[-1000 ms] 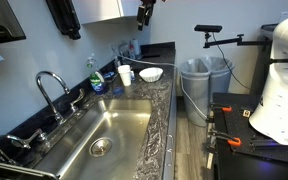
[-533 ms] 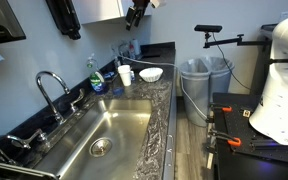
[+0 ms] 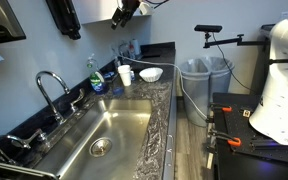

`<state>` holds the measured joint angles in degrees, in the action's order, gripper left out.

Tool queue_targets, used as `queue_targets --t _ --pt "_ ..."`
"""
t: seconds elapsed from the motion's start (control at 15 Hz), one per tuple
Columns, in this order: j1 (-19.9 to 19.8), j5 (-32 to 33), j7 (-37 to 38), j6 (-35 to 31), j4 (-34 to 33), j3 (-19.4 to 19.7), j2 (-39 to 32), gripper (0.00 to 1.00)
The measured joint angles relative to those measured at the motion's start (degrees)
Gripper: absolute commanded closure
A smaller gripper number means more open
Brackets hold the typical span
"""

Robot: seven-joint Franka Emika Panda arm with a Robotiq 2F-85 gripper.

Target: Press the soap dispenser

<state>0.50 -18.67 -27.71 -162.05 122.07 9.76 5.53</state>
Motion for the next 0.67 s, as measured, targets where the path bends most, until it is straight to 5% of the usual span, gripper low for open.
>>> queue_targets --t 0.67 --pt "0.96 -8.21 -3.88 -1.86 -9.6 -0.24 -8.35 0.0"
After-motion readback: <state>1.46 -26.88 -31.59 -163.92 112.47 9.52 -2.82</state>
